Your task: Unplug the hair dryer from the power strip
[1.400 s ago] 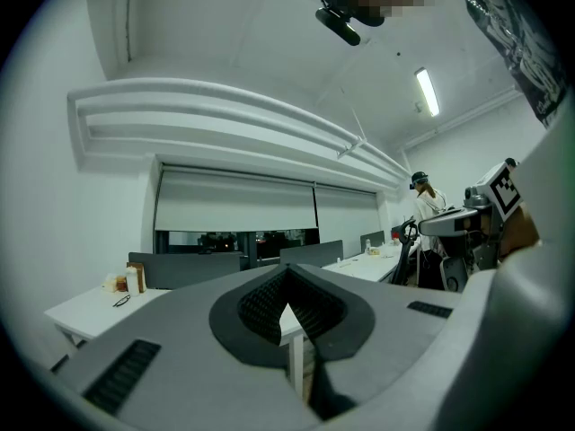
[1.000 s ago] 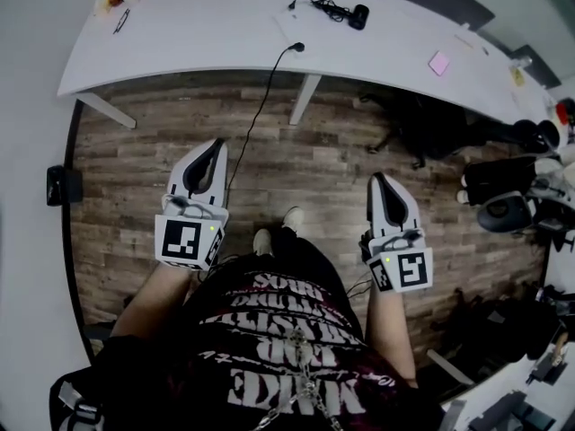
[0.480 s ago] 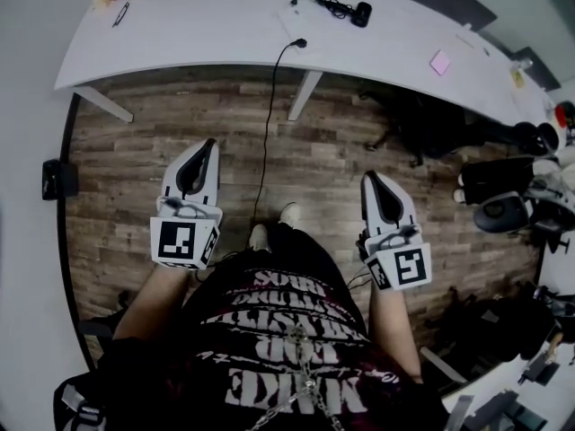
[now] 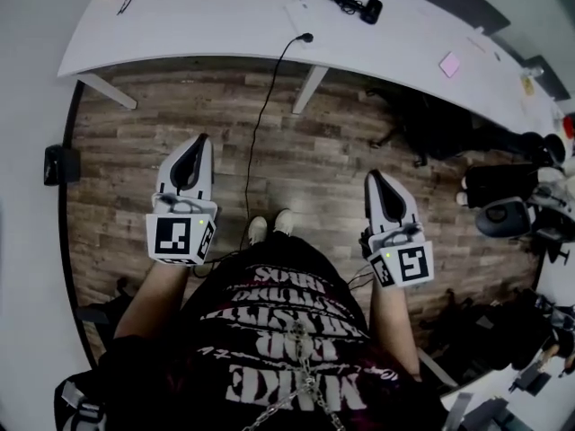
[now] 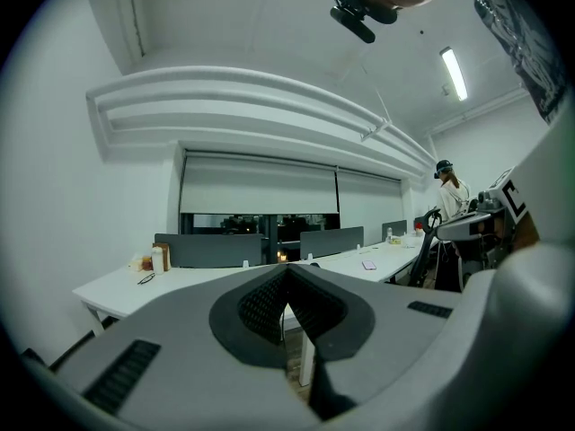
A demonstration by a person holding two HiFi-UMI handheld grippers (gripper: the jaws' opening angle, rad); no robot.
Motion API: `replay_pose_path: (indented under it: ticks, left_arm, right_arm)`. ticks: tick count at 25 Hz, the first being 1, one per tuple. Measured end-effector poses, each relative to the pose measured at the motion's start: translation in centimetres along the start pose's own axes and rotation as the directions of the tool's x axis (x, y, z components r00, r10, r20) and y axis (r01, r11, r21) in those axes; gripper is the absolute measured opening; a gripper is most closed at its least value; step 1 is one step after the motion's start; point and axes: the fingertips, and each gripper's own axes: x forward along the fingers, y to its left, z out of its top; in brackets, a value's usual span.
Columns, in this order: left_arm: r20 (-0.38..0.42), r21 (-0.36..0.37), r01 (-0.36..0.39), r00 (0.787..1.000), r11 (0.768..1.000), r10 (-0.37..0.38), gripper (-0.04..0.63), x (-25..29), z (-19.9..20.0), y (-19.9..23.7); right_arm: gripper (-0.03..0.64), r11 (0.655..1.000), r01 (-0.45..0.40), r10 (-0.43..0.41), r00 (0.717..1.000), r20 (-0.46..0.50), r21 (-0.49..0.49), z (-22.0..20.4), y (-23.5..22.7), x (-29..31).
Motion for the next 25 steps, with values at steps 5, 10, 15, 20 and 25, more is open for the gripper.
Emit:
replay_pose_path:
  ticks: [5,10,15,20,25]
  left_arm:
    - [0.001,0.009,0.002,1.000,1.000,-0.002,0.021,1.6,0.5,-1.2]
    - [0.064,-0.016,0.046,0.997,0.999,-0.045,0.021,2.1,1.6,-1.8]
    - [0.056,0.025,0.013,0.998,1.000,-0.014,0.021,3.9,2.1,-2.0]
    - [0.070,0.051,-0.025,0.997,0.998,0.021,0.022,5.3,3.5,-2.6]
    - [0.094,0.087,-0.056,0.994,0.995,0.048,0.021,5.6,4.6,-3.7]
  right_arm:
    - [0.037,1.000,-0.012,0.012,1.000,-0.009,0.015,-0.9,-1.6,0.3]
    - [0.037,1.000,-0.008,0.008,1.000,0.005,0.019,-0.8,-3.6,0.9]
    - [0.037,1.000,-0.018,0.018,0.999,0.042,0.006,0.0,-5.8,0.8]
    - [0.037,0.999,-0.035,0.033,0.997,0.070,0.025,0.2,-8.0,0.9]
    - [0.037,0.997,-0.069,0.067,0.995,0.070,0.023,-0.3,-9.3,1.3]
